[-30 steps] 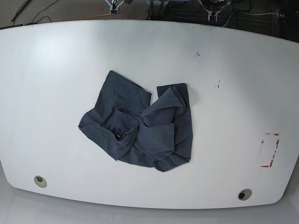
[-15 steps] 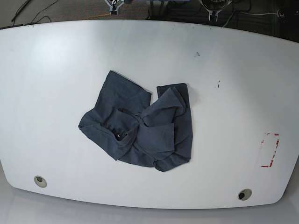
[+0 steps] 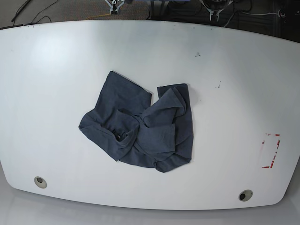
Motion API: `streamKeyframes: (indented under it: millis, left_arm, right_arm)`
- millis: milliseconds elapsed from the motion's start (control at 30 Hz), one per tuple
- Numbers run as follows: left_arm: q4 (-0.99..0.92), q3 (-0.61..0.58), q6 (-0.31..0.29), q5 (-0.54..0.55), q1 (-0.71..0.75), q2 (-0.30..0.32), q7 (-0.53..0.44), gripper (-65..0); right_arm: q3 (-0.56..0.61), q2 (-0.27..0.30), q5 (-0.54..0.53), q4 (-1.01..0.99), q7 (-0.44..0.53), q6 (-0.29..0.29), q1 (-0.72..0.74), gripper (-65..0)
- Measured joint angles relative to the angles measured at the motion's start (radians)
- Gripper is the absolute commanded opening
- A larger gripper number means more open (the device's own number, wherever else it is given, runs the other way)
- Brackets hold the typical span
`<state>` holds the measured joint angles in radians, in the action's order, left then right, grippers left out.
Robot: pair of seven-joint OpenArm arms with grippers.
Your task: Layout the t-shirt on the table in an organized manner, then fold the t-shirt properly
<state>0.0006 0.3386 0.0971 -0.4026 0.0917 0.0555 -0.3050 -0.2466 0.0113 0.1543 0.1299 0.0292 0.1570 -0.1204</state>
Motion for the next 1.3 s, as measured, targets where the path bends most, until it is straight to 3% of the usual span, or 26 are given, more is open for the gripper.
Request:
streamKeyframes:
  millis: [967, 1133, 1300]
  left_arm:
    - [0.000, -0.001, 0.000, 0.008, -0.003, 0.002, 0.000, -55.3]
    - [0.000, 0.000, -0.003, 0.048, -0.009, 0.031, -0.003, -54.5]
    - [0.000, -0.001, -0.002, 0.033, -0.008, 0.009, 0.000, -54.4]
  right_arm:
    - [0.003, 0.000, 0.000, 0.001, -0.006, 0.000, 0.000, -64.0]
    - [0.003, 0.000, 0.026, -0.001, -0.006, 0.000, 0.003, -63.5]
    - [0.002, 0.003, 0.014, 0.000, -0.006, -0.006, 0.020, -63.5]
